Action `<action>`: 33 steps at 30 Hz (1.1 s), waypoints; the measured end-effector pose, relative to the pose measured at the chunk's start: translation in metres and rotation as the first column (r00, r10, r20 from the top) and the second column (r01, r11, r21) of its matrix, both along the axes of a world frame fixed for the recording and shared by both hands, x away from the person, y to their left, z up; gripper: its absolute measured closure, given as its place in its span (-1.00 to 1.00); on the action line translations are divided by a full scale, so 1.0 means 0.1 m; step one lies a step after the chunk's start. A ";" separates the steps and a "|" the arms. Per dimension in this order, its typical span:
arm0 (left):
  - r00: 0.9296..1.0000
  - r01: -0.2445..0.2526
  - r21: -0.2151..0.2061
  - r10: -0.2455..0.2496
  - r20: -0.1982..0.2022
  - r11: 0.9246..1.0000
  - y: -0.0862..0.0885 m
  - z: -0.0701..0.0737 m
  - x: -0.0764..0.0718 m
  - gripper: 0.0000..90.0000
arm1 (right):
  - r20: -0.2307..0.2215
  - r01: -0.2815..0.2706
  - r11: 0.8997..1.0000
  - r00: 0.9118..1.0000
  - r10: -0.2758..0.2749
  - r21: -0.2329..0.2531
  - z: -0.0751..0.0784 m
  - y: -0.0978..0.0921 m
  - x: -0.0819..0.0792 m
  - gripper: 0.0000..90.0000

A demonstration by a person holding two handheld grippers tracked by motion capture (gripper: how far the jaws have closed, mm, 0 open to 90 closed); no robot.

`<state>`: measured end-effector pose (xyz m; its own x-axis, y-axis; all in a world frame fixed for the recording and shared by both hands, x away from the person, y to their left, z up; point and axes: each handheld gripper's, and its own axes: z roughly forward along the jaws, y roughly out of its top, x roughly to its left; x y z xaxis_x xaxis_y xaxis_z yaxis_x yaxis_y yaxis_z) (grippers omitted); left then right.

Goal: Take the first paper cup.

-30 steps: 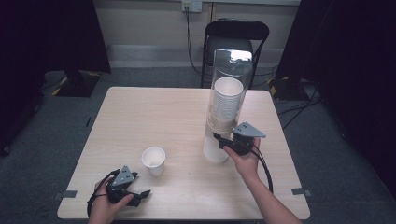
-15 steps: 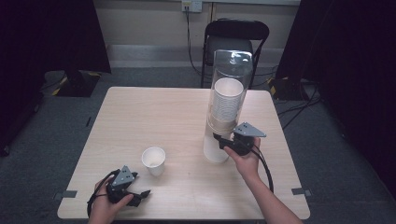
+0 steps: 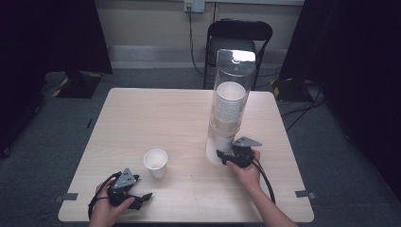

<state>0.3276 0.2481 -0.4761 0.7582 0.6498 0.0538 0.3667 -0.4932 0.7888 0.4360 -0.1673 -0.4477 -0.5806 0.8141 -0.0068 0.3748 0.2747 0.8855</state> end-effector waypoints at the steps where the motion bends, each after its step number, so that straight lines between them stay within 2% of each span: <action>1: 1.000 0.000 -0.001 0.000 -0.002 1.000 0.00 0.00 0.00 -0.68 | 0.016 -0.013 1.000 1.000 0.013 -0.007 0.10 0.00 0.00 -0.17; 2: 1.000 0.000 -0.001 0.000 -0.001 1.000 0.00 0.00 0.00 -0.68 | 0.003 -0.018 0.999 1.000 0.018 -0.026 0.15 -0.01 0.02 -0.17; 4: 1.000 0.000 -0.001 0.000 0.000 1.000 0.00 0.00 0.00 -0.68 | -0.017 -0.037 0.997 0.999 0.036 -0.072 0.16 -0.04 0.03 -0.17; 10: 1.000 -0.001 0.000 0.001 -0.001 1.000 0.00 0.00 0.00 -0.68 | -0.039 -0.057 0.989 0.998 0.052 -0.135 0.00 -0.15 -0.01 -0.18; 12: 1.000 -0.001 0.000 0.001 -0.001 1.000 0.00 0.00 0.00 -0.68 | -0.057 -0.065 0.992 0.997 0.059 -0.110 -0.03 -0.20 -0.04 -0.18; 14: 1.000 0.000 0.000 0.000 0.000 1.000 0.00 0.00 0.00 -0.68 | -0.039 -0.047 0.990 0.998 0.042 -0.132 0.01 -0.28 -0.06 -0.18; 17: 1.000 0.000 -0.001 0.000 0.000 1.000 0.00 0.00 0.00 -0.68 | -0.045 -0.024 0.994 0.999 0.019 -0.105 0.04 -0.42 -0.06 -0.18; 20: 1.000 0.000 -0.001 0.000 0.000 1.000 0.00 0.00 0.00 -0.68 | -0.045 -0.010 0.995 0.999 0.006 -0.101 0.04 -0.50 -0.06 -0.18; 23: 1.000 0.000 -0.001 0.000 0.000 1.000 0.00 0.00 0.00 -0.68 | -0.043 0.029 0.995 0.999 -0.033 -0.091 0.02 -0.61 -0.05 -0.19; 27: 1.000 0.000 -0.001 0.000 0.000 1.000 0.00 0.00 0.00 -0.68 | -0.068 0.083 0.992 0.994 -0.089 -0.091 -0.04 -0.74 0.00 -0.19; 33: 1.000 0.000 -0.001 0.000 0.000 1.000 0.00 0.00 0.00 -0.68 | -0.080 0.115 0.988 0.989 -0.123 -0.106 -0.06 -0.78 0.05 -0.19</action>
<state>0.3277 0.2480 -0.4760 0.7579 0.6502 0.0531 0.3671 -0.4924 0.7892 0.4415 -0.2448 -0.4532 -0.4817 0.8751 -0.0465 0.4840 0.3099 0.8183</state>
